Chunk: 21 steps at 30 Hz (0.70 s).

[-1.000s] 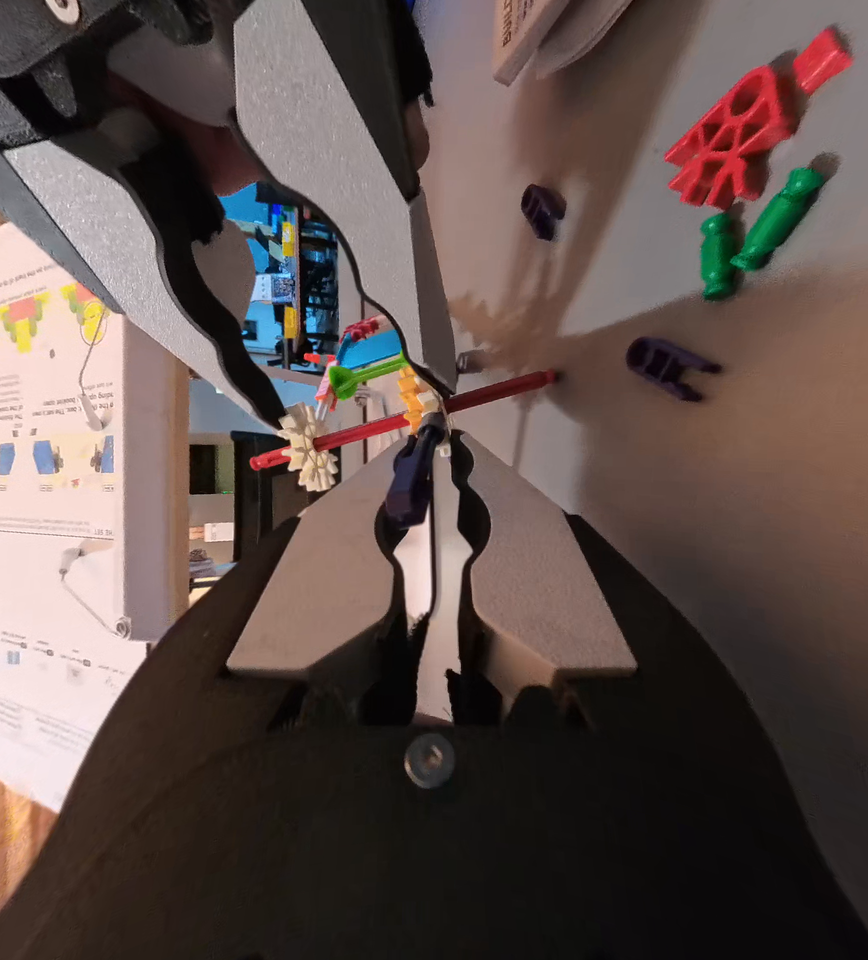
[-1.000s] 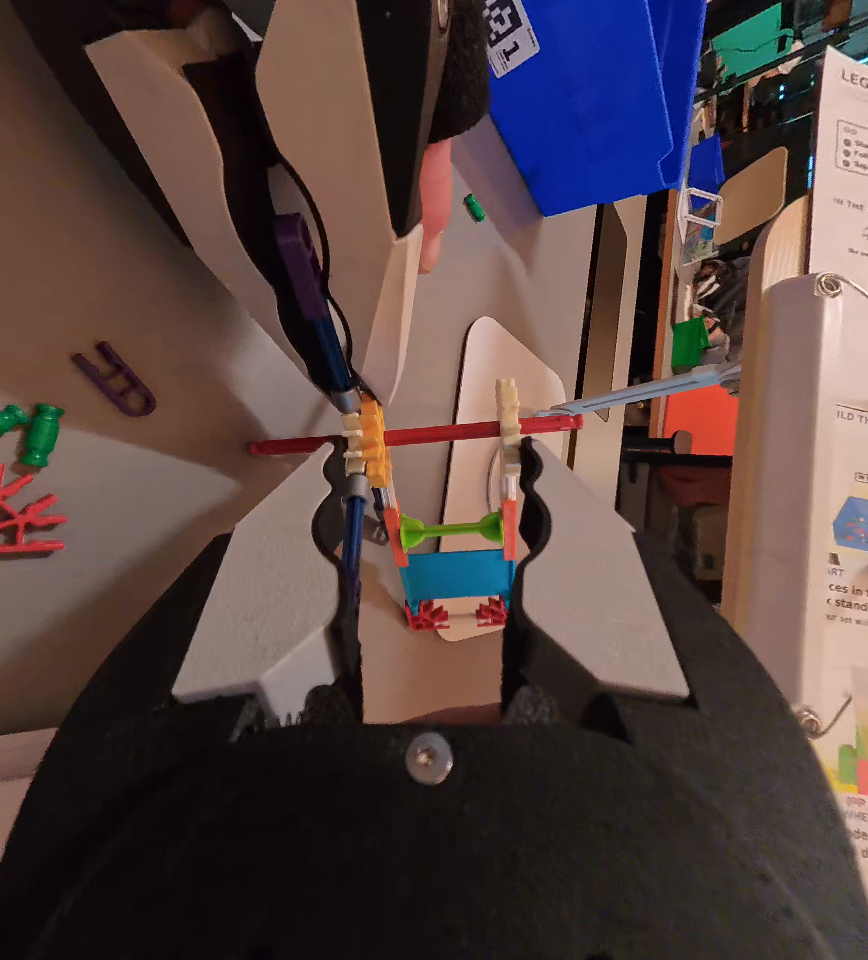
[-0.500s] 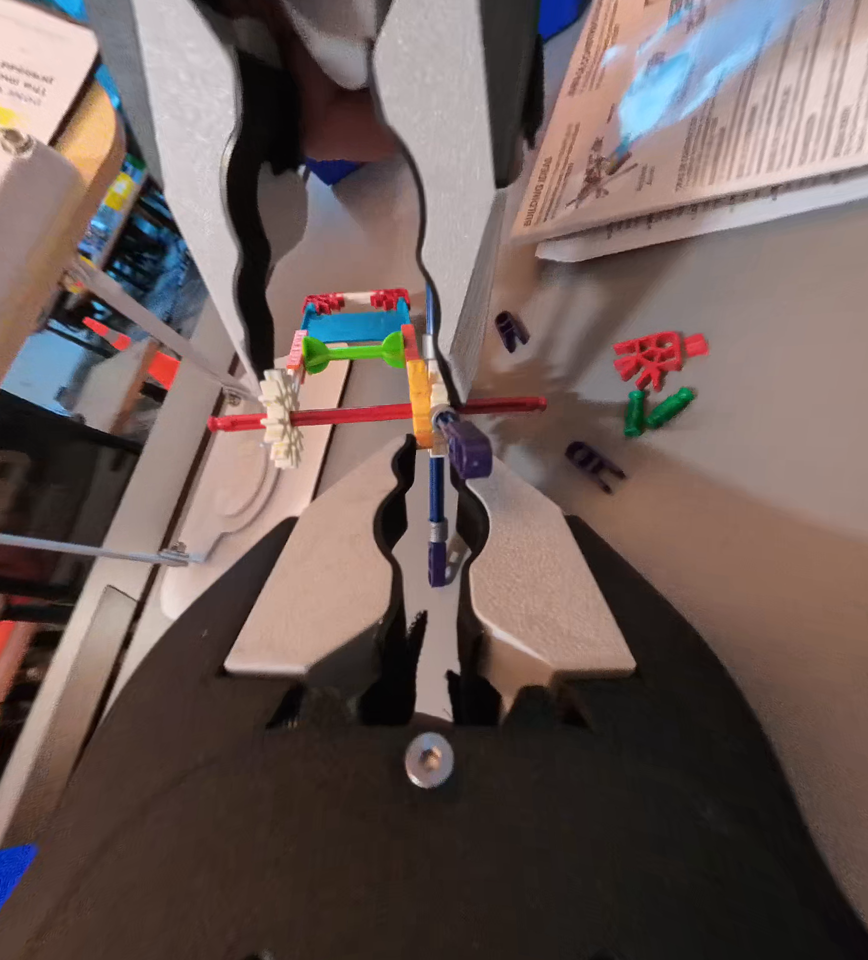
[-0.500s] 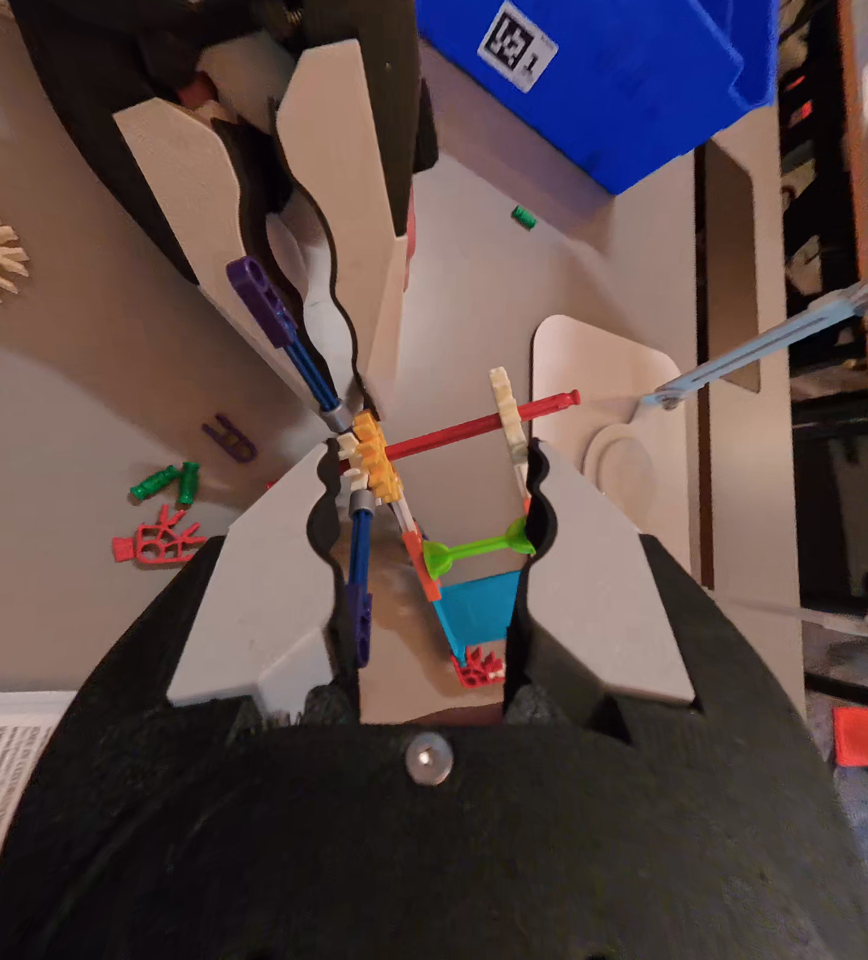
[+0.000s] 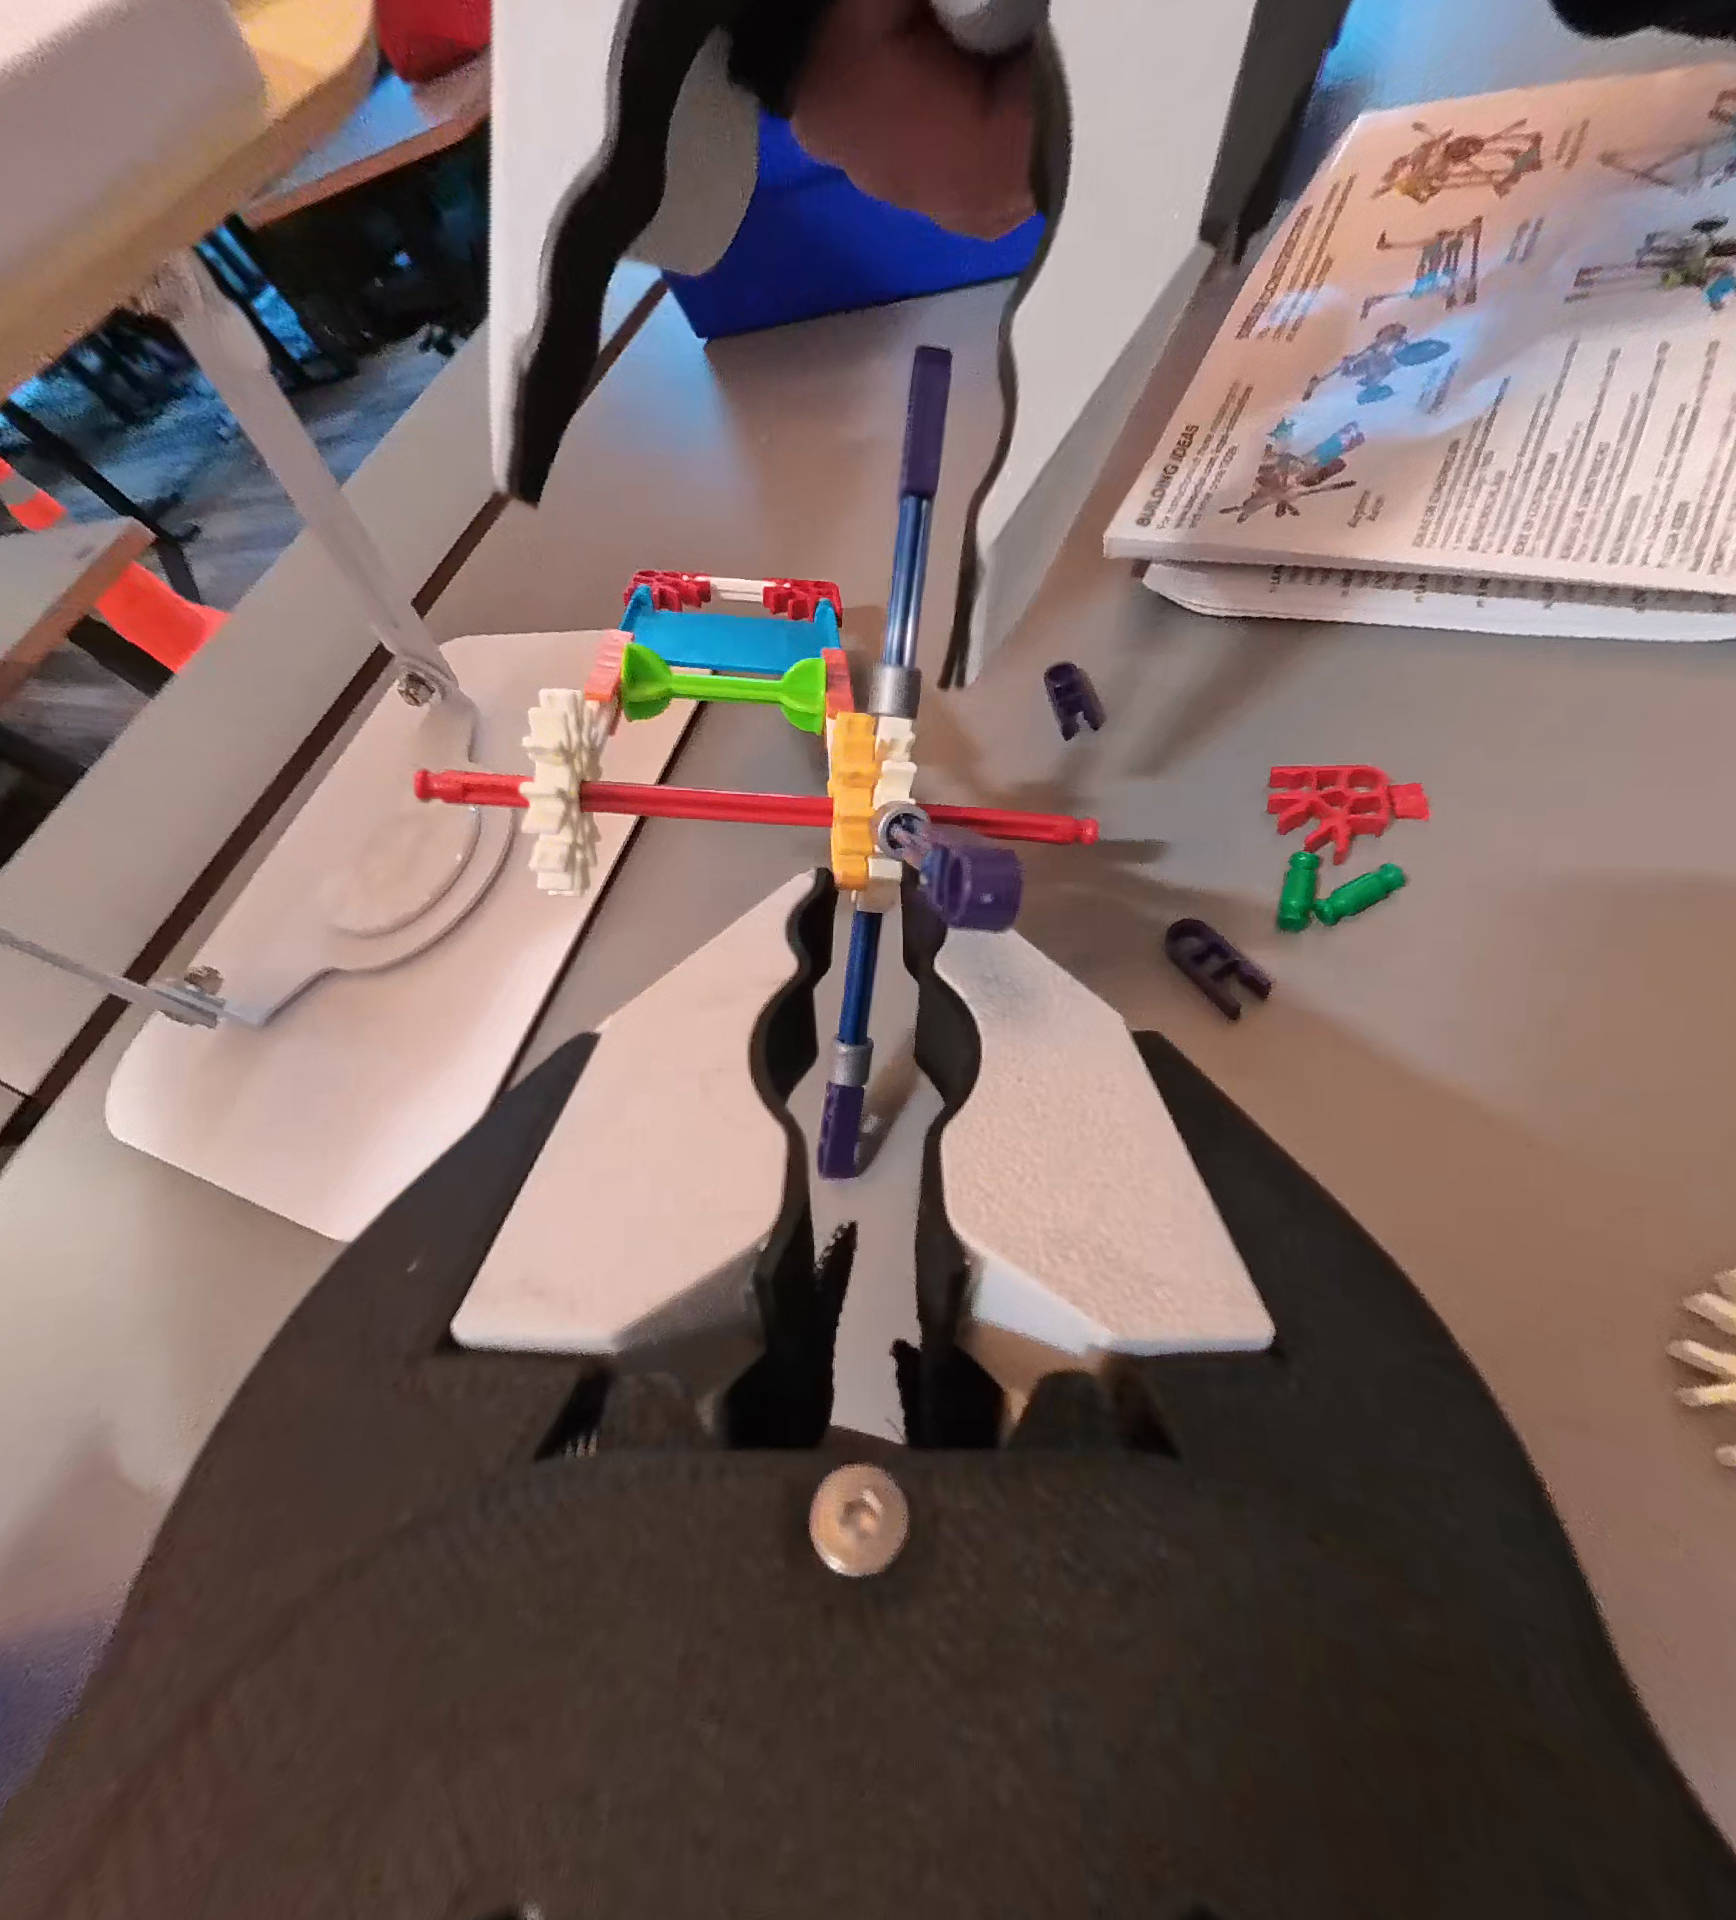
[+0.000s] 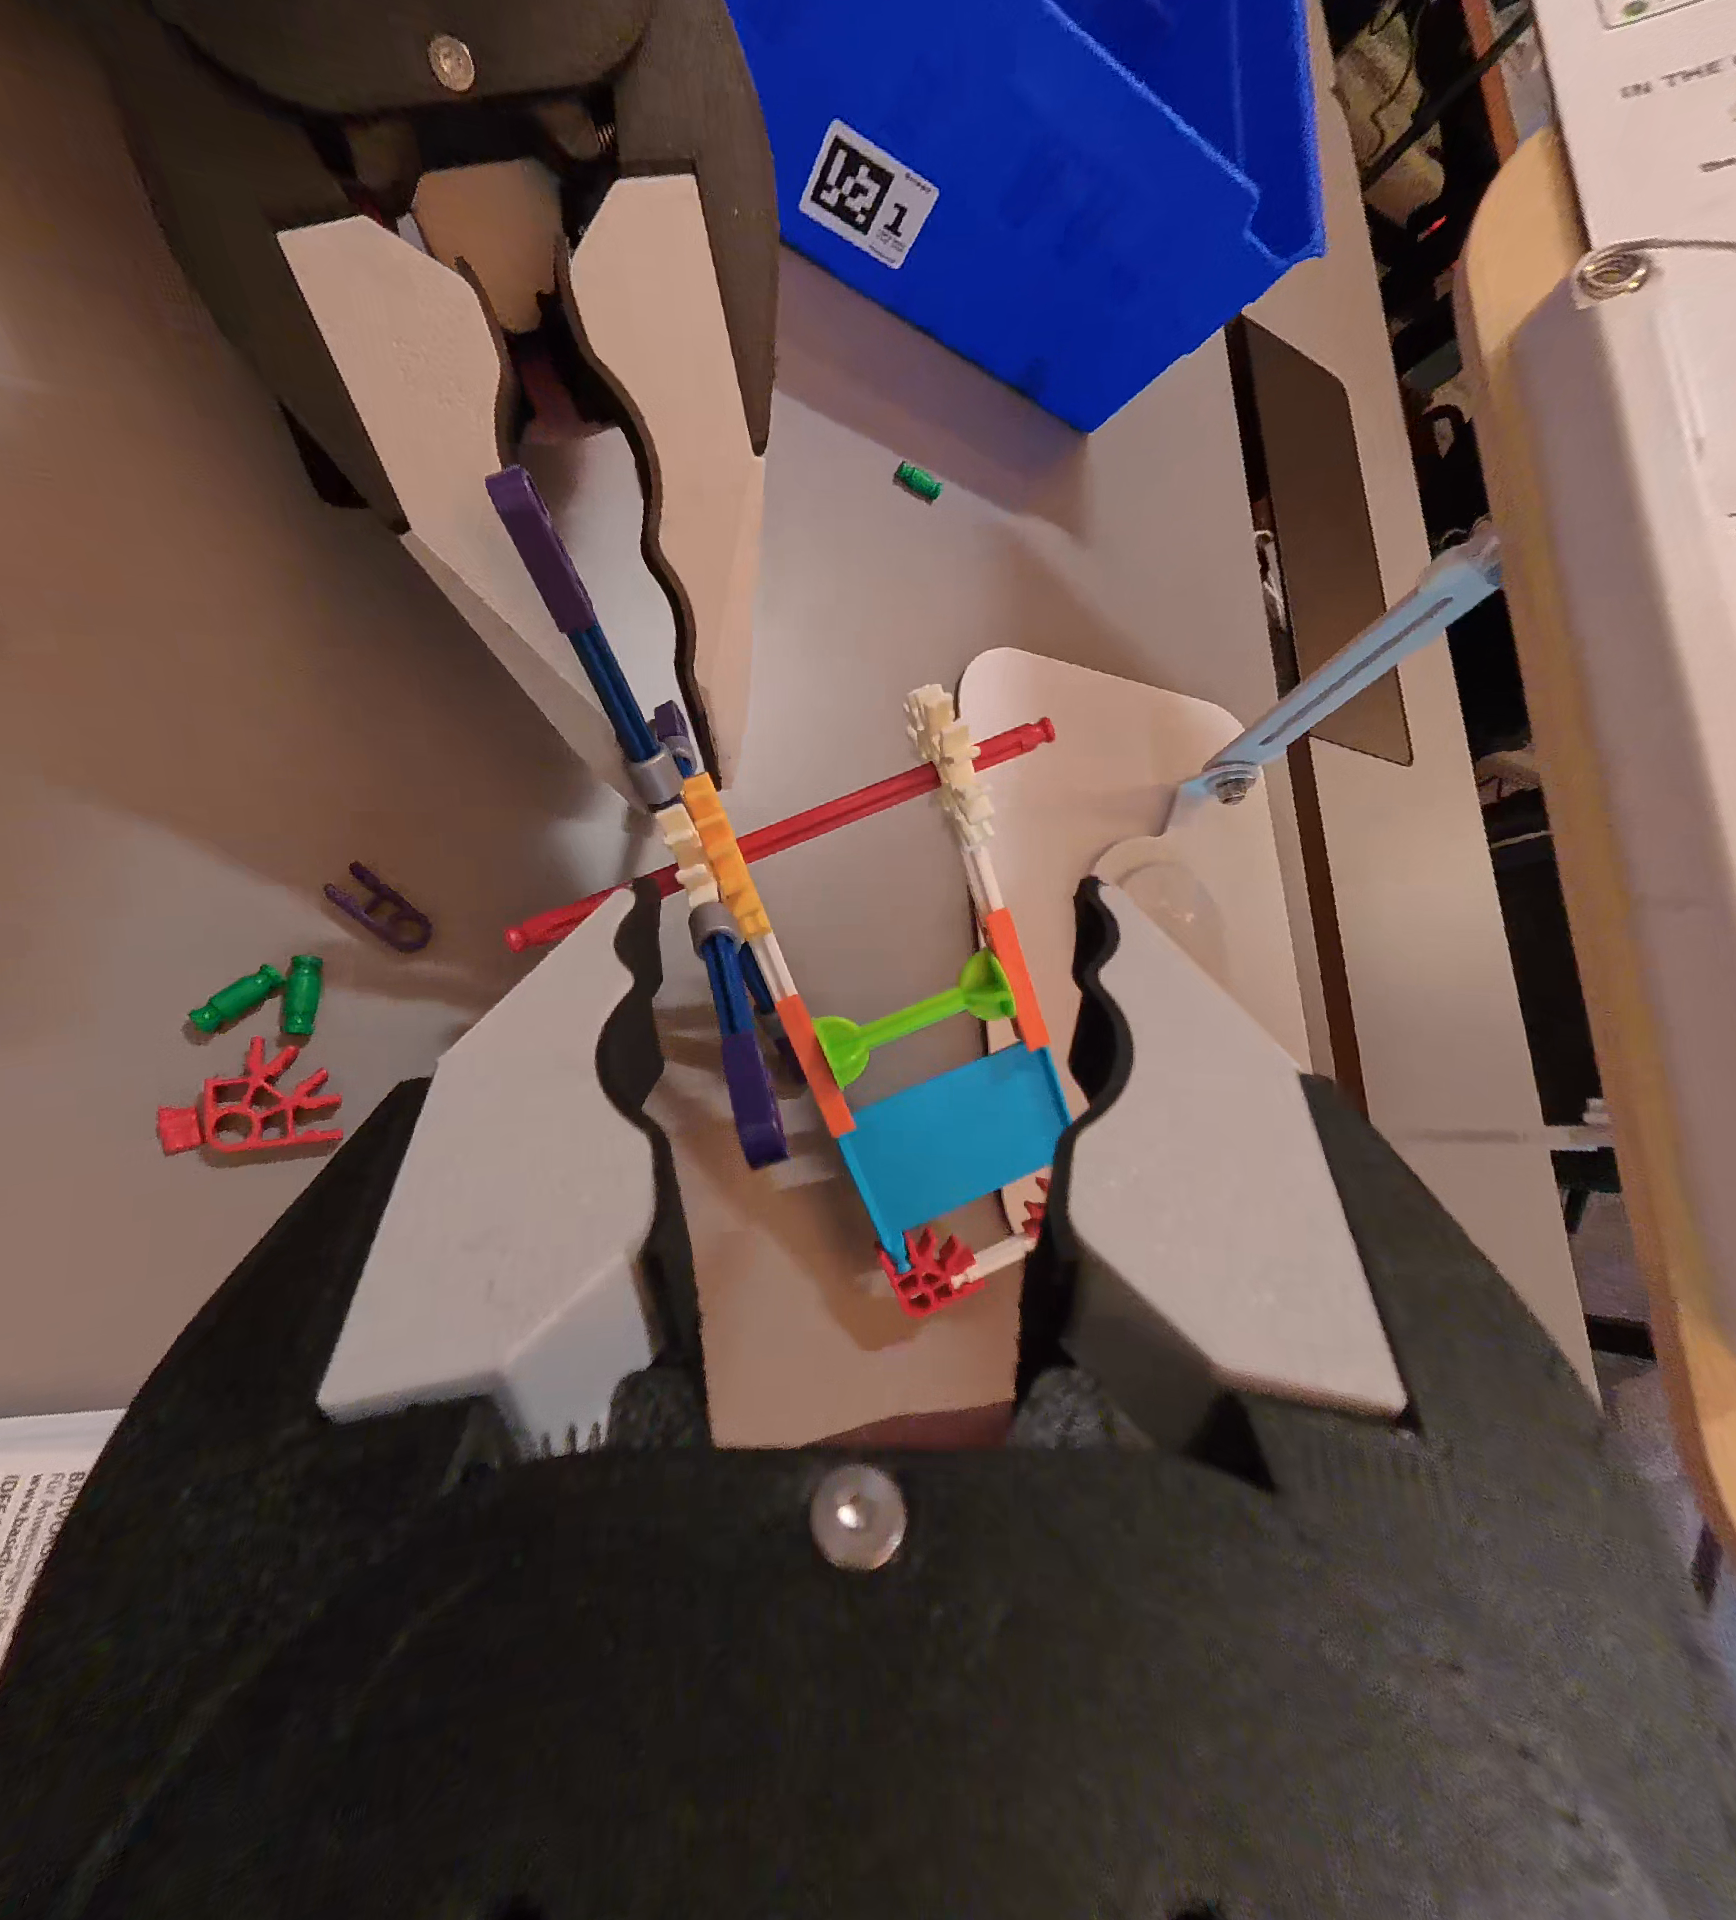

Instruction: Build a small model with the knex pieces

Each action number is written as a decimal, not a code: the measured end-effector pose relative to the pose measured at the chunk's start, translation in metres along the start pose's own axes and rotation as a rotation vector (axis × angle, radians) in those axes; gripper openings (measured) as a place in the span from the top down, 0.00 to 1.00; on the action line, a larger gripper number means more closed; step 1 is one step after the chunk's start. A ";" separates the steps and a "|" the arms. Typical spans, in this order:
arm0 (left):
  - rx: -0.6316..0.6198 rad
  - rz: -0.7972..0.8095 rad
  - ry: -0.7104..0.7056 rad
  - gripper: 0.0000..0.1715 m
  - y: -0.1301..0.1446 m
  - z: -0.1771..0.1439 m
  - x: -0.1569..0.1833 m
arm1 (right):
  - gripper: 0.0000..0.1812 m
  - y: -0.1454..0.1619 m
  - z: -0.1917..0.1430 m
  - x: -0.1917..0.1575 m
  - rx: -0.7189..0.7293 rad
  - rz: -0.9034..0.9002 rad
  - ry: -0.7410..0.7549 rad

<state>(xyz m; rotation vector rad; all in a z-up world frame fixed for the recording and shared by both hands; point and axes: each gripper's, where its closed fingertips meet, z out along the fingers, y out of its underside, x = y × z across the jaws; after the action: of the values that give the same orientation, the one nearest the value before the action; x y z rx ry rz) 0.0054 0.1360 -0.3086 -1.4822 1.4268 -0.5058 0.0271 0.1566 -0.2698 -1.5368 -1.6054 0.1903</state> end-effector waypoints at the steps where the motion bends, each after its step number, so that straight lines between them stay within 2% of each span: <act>1: 0.004 -0.030 0.008 0.94 0.000 -0.001 -0.001 | 0.57 -0.001 -0.002 0.001 0.009 0.008 0.000; 12: 0.001 -0.355 0.151 0.95 0.010 -0.004 -0.005 | 0.60 0.006 -0.007 0.009 0.036 0.050 -0.014; 21: -0.037 -0.362 0.166 0.96 0.020 0.000 -0.004 | 0.61 0.014 -0.007 0.012 0.038 0.078 -0.029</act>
<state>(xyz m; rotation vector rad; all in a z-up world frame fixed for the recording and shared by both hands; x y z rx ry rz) -0.0055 0.1425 -0.3238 -1.7730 1.3011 -0.8458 0.0439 0.1670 -0.2695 -1.5751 -1.5569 0.2850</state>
